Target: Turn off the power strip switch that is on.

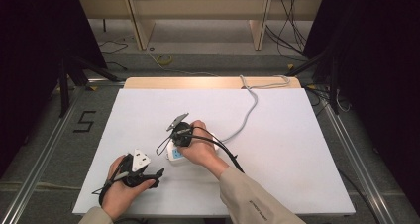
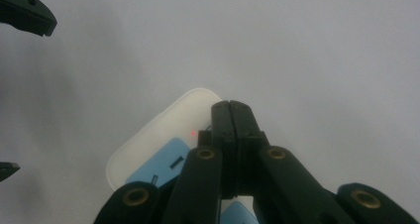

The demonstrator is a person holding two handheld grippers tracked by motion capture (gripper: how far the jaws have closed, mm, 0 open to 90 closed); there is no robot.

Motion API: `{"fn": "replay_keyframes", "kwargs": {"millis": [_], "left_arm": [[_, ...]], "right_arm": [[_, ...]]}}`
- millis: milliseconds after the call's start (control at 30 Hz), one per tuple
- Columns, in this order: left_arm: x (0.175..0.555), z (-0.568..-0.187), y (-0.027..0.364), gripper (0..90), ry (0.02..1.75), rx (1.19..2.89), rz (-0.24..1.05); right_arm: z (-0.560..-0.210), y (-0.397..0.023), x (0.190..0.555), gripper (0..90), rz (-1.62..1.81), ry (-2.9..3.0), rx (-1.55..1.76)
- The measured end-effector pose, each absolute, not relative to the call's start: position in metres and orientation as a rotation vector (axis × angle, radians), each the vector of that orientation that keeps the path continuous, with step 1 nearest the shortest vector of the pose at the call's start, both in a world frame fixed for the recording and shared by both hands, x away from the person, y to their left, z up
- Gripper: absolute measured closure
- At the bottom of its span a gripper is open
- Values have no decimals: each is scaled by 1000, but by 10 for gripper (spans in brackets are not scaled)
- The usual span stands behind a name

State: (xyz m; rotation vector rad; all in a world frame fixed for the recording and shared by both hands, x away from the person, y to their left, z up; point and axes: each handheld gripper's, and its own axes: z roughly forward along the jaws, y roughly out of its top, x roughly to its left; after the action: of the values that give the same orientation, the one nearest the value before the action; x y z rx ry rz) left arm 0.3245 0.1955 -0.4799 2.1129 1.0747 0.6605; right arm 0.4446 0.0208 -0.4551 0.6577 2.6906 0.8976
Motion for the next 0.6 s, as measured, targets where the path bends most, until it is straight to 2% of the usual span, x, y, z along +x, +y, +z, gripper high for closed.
{"fn": "replay_keyframes", "kwargs": {"millis": [100, 367, 600], "left_arm": [[325, -480, 196, 207, 1076, 2111, 660], [324, -480, 196, 207, 1077, 2113, 657], [324, -480, 197, 207, 1079, 2118, 657]], "right_arm": [[-452, 19, 443, 900, 900, 2697, 644], [-445, 4, 439, 790, 965, 2651, 647], [-438, -26, 433, 687, 1021, 2645, 700]]}}
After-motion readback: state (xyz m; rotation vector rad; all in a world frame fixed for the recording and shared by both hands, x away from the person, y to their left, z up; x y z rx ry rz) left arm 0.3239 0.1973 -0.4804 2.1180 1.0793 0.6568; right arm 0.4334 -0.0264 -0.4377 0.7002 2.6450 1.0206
